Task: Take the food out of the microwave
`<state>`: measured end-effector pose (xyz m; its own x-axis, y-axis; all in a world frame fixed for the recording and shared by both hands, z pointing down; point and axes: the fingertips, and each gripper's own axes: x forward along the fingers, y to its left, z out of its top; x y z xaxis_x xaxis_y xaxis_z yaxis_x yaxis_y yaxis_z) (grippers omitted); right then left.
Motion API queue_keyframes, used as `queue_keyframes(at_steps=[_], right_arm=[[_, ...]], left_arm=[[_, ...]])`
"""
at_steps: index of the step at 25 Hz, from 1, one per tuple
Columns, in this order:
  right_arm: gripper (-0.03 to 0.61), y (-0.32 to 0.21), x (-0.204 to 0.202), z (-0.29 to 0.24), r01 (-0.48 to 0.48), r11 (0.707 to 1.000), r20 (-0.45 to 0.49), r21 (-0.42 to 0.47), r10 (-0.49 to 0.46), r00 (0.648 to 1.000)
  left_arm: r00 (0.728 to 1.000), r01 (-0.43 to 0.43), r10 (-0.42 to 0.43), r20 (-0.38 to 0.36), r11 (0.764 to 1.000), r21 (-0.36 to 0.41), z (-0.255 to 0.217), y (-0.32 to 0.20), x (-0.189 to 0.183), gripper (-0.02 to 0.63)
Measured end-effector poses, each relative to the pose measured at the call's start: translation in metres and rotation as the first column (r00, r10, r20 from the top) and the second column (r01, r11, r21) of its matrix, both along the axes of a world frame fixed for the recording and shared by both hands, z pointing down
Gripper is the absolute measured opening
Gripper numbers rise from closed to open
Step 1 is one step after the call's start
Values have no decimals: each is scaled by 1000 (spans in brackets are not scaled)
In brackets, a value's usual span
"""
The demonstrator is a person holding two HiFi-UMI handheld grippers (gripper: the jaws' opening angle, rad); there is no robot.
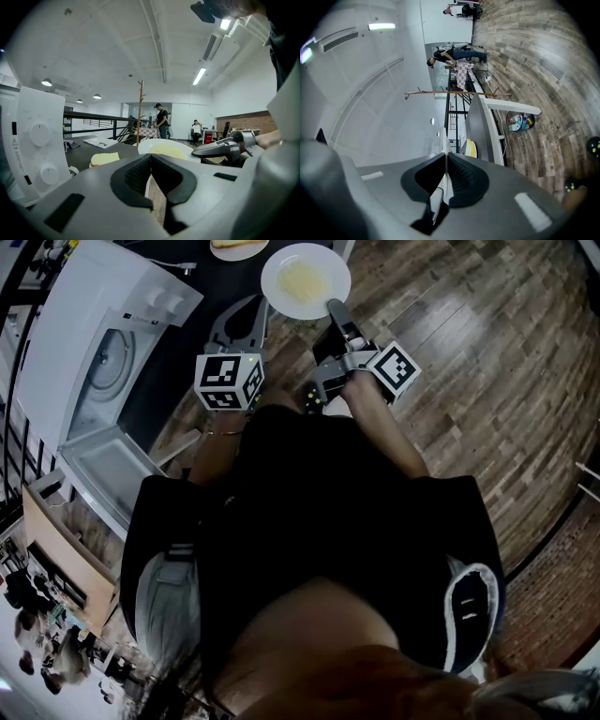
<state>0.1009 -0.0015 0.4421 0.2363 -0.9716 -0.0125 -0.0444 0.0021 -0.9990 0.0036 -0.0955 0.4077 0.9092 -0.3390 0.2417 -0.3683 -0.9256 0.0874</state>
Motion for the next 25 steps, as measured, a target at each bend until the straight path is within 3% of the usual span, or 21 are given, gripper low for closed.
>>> queue_keyframes(at_steps=[25], right_arm=[[12, 7, 5, 5, 32, 999, 39, 11, -32, 999]], left_arm=[[999, 35, -34, 15, 998, -43, 11, 10, 1, 7]])
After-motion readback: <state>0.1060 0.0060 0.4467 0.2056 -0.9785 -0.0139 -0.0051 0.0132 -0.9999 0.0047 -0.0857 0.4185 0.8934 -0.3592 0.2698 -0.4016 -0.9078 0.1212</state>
